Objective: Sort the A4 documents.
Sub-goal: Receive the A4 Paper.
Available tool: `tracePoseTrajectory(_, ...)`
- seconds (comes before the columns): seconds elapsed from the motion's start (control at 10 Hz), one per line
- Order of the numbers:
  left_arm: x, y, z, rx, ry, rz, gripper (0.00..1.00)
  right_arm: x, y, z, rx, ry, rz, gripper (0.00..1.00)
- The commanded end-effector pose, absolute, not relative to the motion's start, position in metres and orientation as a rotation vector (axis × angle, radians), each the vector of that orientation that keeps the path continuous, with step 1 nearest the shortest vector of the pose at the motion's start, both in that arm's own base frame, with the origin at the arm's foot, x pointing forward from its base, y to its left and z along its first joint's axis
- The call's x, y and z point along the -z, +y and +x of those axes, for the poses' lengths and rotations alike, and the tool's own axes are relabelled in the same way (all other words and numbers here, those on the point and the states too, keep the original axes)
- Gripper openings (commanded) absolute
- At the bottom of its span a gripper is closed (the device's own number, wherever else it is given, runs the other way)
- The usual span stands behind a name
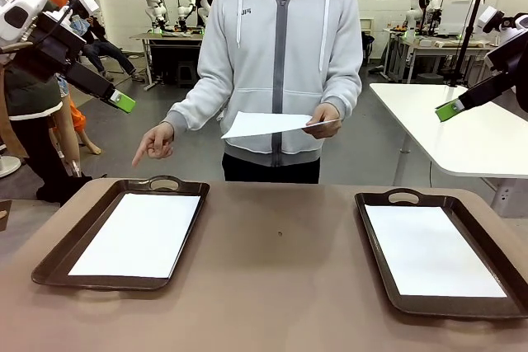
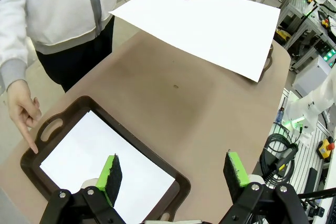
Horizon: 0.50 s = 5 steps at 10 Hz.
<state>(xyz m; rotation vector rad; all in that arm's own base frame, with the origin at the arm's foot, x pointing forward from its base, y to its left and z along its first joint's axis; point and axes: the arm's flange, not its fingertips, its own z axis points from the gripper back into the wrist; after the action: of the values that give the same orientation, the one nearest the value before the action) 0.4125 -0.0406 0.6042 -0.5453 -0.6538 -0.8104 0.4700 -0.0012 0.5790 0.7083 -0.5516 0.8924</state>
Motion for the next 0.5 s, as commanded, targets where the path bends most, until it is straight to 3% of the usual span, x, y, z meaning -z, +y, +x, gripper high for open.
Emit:
tracePoseTrajectory(0.0, -0.6, -0.037, 0.412, 0.773, -0.673, -0.557, 1.0, -0.578, -0.001, 0.469, -0.899, -0.545, 0.703, 1.0)
tracePoseTrajectory(0.4, -0.594, -0.042, 0.431, 0.567, -0.68, -0.621, 1.0, -0.578, -0.001, 0.469, -0.899, -0.545, 0.703, 1.0)
